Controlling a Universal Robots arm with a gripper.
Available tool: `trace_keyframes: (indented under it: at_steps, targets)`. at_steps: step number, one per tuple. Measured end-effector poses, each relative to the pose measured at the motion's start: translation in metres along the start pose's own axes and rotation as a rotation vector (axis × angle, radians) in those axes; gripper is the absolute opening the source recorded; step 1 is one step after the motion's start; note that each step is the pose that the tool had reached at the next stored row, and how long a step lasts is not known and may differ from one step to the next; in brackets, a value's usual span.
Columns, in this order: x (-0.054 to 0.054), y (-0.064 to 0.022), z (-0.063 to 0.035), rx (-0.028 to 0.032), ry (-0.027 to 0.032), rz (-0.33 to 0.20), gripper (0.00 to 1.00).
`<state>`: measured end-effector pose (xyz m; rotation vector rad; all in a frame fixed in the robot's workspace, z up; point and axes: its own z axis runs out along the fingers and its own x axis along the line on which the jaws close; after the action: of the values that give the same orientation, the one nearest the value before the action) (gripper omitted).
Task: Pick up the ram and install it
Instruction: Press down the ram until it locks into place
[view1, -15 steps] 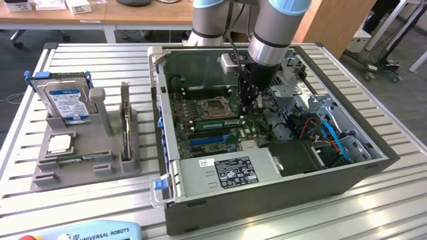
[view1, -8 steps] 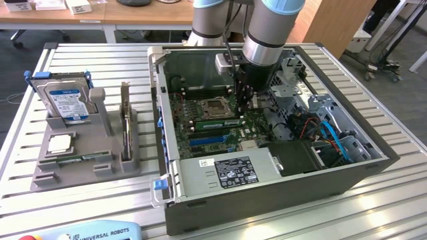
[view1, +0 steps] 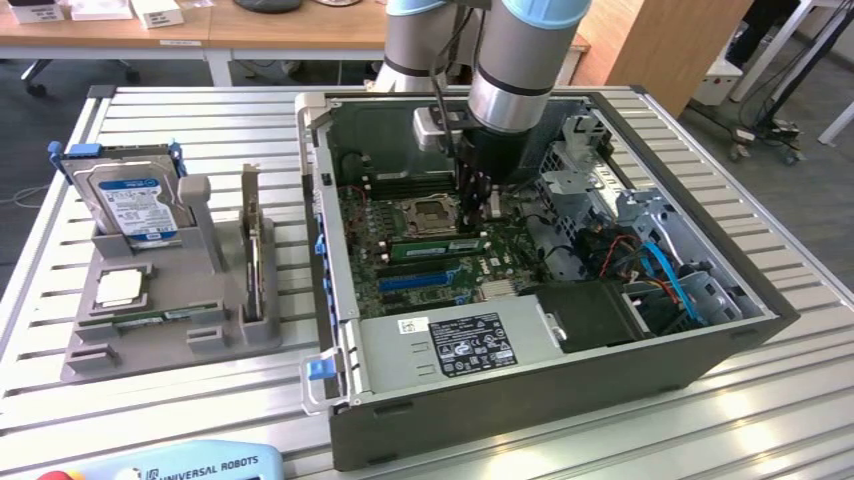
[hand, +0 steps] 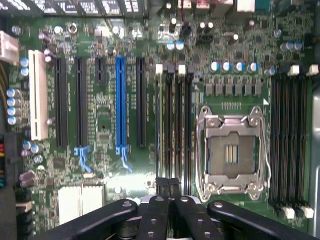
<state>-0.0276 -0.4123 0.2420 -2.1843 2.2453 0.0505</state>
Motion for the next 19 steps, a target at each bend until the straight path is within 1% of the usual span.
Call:
trace_keyframes:
  at_steps: [9, 19]
  targets:
    - [0.001, 0.0217, 0.0004, 0.0032, -0.0001, 0.0, 0.1]
    - [0.001, 0.0425, 0.0007, 0.0057, -0.0002, 0.0, 0.1]
